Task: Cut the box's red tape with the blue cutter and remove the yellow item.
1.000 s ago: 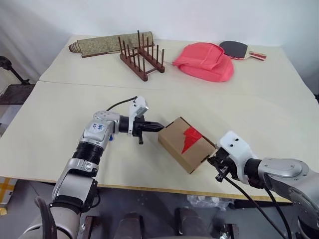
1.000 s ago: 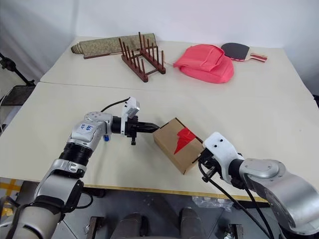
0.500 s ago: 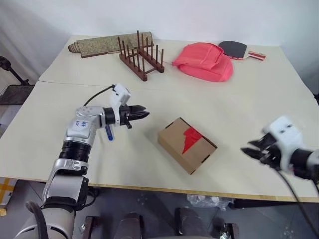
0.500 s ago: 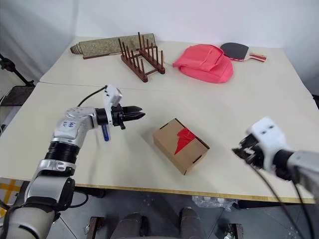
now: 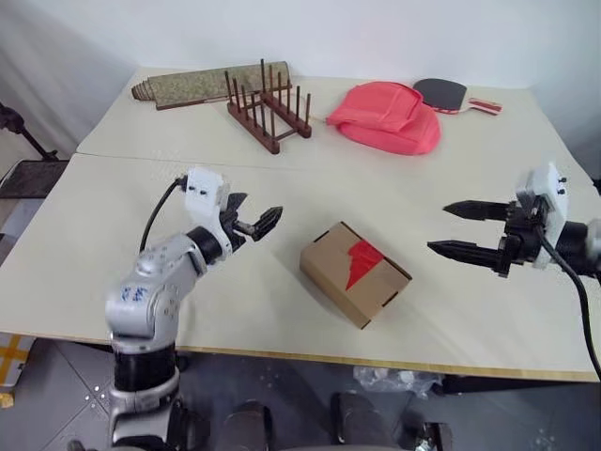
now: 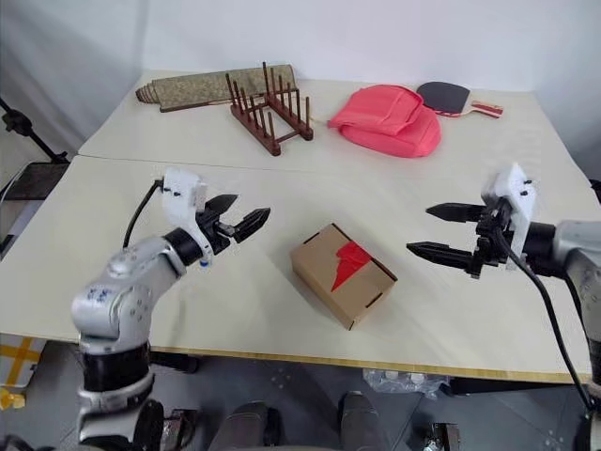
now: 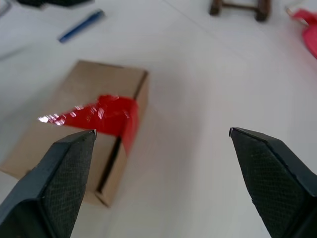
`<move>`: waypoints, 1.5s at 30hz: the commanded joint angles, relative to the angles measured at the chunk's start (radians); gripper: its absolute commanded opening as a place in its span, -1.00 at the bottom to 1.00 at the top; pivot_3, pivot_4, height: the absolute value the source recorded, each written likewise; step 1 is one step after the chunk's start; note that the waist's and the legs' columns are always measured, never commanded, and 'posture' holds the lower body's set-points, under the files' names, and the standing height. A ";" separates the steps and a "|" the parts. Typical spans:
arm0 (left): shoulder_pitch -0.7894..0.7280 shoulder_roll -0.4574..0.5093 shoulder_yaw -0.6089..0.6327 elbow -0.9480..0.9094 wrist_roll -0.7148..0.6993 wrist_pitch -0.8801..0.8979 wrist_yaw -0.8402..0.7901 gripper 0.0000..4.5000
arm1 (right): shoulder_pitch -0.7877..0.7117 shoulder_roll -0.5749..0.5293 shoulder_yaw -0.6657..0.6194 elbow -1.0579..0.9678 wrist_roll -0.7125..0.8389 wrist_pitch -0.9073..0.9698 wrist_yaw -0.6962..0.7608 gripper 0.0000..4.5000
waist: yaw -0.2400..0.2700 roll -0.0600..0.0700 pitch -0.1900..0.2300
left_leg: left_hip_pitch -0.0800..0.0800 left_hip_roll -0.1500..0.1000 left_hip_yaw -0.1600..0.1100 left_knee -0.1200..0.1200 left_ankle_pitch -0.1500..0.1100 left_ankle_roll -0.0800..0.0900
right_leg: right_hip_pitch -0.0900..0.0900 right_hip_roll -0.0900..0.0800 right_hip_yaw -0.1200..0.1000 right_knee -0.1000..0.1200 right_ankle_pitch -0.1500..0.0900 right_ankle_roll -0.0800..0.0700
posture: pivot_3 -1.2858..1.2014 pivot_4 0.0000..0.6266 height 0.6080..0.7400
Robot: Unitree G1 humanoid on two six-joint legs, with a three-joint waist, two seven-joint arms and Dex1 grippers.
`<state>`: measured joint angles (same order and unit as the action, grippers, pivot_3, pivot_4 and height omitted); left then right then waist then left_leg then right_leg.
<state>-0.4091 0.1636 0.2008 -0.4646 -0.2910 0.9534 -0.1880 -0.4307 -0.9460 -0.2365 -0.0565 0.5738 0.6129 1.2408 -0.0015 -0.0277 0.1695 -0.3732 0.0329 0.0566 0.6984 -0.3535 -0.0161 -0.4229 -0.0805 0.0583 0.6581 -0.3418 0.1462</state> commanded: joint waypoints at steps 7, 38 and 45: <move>0.133 -0.236 0.020 -0.199 0.214 0.183 0.418 0.97 | -0.161 0.029 0.146 0.207 -0.094 -0.126 0.092 1.00 | 0.000 0.000 0.000 | 0.002 0.000 0.002 0.000 0.000 0.001 | 0.003 0.000 0.001 -0.003 0.001 -0.001 | 0.03 -0.52 1.00; 0.062 -0.256 0.139 0.009 0.241 0.309 0.415 0.12 | -0.224 0.041 0.177 0.262 -0.149 -0.132 0.098 1.00 | 0.010 0.003 -0.002 | 0.005 -0.001 0.000 -0.001 -0.001 0.001 | 0.012 -0.003 -0.005 -0.016 0.004 0.000 | 0.03 -0.52 1.00; 0.061 -0.200 0.150 0.017 0.250 0.327 0.399 -0.11 | -0.241 0.049 0.185 0.284 -0.162 -0.143 0.106 1.00 | 0.006 0.004 -0.002 | 0.006 -0.002 0.000 -0.001 -0.001 0.001 | 0.013 -0.003 -0.005 -0.015 0.004 0.000 | 0.03 -0.52 1.00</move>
<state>-0.3782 -0.0364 0.3440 -0.4921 -0.0485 1.2386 0.2158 -0.6555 -0.8923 -0.0445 0.2370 0.4072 0.4830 1.3352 0.0046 -0.0242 0.1676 -0.3671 0.0314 0.0568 0.6977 -0.3542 -0.0149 -0.4103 -0.0831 0.0536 0.6428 -0.3378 0.1463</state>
